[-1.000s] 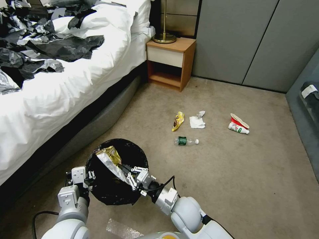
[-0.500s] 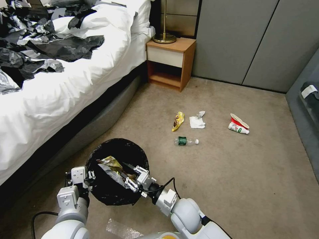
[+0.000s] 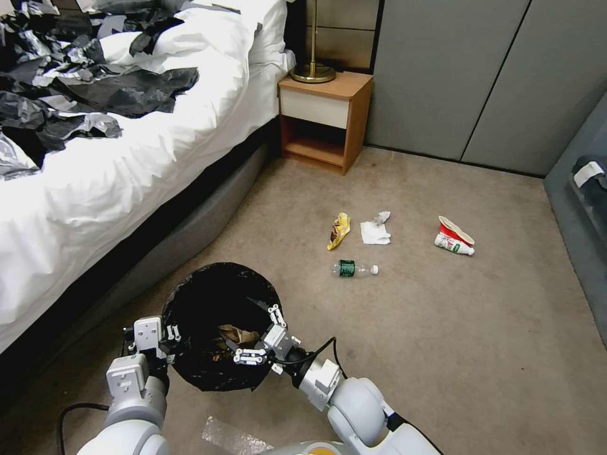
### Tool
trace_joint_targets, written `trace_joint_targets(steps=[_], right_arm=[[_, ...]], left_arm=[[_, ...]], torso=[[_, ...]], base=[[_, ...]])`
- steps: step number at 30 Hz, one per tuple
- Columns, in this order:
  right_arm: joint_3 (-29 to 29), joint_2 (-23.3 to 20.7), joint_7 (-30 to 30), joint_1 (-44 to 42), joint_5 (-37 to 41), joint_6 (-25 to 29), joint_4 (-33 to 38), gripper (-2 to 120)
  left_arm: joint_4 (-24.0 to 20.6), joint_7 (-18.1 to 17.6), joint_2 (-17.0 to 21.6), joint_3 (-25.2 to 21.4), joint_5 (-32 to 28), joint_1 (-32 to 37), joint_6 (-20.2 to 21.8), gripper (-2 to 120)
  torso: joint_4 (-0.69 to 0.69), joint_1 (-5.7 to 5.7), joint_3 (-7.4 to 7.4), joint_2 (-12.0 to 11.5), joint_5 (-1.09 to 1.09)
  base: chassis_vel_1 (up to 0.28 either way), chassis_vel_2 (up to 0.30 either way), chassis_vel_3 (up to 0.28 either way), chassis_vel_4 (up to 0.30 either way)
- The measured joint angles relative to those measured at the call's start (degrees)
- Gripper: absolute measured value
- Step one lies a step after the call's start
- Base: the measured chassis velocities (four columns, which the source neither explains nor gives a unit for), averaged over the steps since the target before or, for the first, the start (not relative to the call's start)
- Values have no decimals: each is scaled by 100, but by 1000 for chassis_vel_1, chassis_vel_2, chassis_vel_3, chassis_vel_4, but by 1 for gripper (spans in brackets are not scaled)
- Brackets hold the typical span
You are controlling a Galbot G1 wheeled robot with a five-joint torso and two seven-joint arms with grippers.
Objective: Pick up the trash bin, then pick up the garbage from the floor and place it into the trash bin.
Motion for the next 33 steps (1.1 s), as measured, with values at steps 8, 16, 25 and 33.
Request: trace_joint_targets(steps=[8, 16, 25, 33], right_arm=[[343, -40, 368, -143, 14, -190, 961, 100], [1350, 21, 1391, -911, -358, -688, 2052, 100], [2466, 334, 2161, -1929, -483, -878, 2497, 100], [2897, 453, 2328, -2036, -414, -747, 2044, 100]], left_arm=[[40, 56, 15, -10, 51, 20, -52, 1], [134, 230, 42, -179, 56, -88, -177, 1], [257, 572, 117, -216, 38, -291, -419, 1], [348, 543, 175, -207, -44, -445, -448, 1]], torso=[[1, 0, 0, 0, -1], [0, 0, 0, 0, -2], [0, 0, 0, 0, -1], [1, 0, 0, 0, -1]], base=[[0, 0, 0, 0], [0, 0, 0, 0], [0, 0, 0, 0], [0, 0, 0, 0]])
